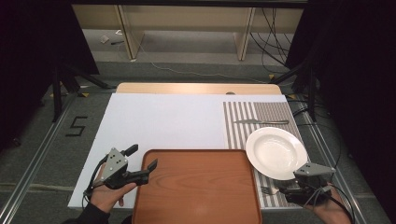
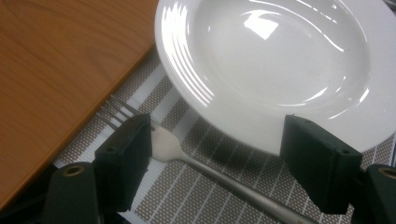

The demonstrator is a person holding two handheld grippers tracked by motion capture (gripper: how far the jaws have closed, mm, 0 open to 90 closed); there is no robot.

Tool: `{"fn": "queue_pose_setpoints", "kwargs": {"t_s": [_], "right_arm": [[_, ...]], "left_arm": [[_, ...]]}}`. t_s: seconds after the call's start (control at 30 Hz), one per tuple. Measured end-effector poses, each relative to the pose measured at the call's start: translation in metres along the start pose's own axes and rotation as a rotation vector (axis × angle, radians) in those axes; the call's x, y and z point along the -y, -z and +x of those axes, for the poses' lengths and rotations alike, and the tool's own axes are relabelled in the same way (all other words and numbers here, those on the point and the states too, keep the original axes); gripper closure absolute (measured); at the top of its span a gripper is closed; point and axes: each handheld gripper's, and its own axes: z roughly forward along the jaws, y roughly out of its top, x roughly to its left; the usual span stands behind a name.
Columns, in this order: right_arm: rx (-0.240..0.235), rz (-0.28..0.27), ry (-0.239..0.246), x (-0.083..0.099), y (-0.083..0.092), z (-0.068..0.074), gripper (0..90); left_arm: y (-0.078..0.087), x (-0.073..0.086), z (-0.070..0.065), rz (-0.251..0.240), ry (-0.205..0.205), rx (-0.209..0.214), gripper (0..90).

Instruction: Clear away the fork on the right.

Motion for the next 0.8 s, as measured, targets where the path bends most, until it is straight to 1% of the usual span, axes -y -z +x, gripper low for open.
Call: {"fn": "queue_pose_setpoints", "kwargs": {"t_s": [0.03,0.07,0.1,0.13,0.17,0.23,0.3,0.37,0.5,0.53,0.57,0.6,0.8], "right_arm": [[-0.003,0.015,-0.003,0.001,0.000,-0.001,25.9],[-0.003,0.015,-0.003,0.001,0.000,-0.001,25.9],[-0.004,0.027,-0.007,0.002,-0.001,-0.002,26.0],[-0.004,0.027,-0.007,0.002,-0.001,-0.002,26.0],[-0.009,0.044,-0.010,0.004,-0.002,-0.003,26.0],[-0.008,0.060,-0.009,0.005,-0.002,-0.004,26.3],[-0.009,0.065,-0.014,0.005,-0.003,-0.005,26.5],[-0.012,0.082,-0.023,0.007,-0.004,-0.007,26.7],[-0.017,0.106,-0.033,0.008,-0.005,-0.008,27.0],[-0.025,0.123,-0.043,0.009,-0.006,-0.009,27.1],[-0.025,0.123,-0.043,0.009,-0.006,-0.009,27.1],[-0.028,0.141,-0.045,0.010,-0.007,-0.009,27.2],[-0.023,0.172,-0.057,0.012,-0.011,-0.012,27.3]], "left_arm": [[0.000,0.001,0.000,0.007,-0.005,0.001,16.2],[0.000,0.001,0.000,0.007,-0.005,0.001,16.3],[0.000,0.001,0.000,0.005,-0.004,0.000,16.3],[0.000,0.001,0.000,0.005,-0.004,0.000,16.3],[0.001,0.000,0.000,-0.002,-0.005,0.000,16.3],[0.001,0.000,-0.001,-0.004,-0.004,-0.001,16.2],[0.002,0.000,0.000,-0.005,-0.005,-0.002,16.2],[0.001,-0.001,0.000,-0.011,0.001,-0.002,16.3],[0.001,0.000,-0.001,-0.003,-0.005,0.000,16.3],[0.001,-0.001,-0.001,-0.008,-0.003,0.000,16.3],[0.001,-0.001,-0.001,-0.008,-0.003,0.000,16.3],[0.001,0.000,-0.001,-0.007,-0.004,0.001,16.2],[0.001,0.000,0.000,-0.005,-0.006,0.000,16.3]]}}
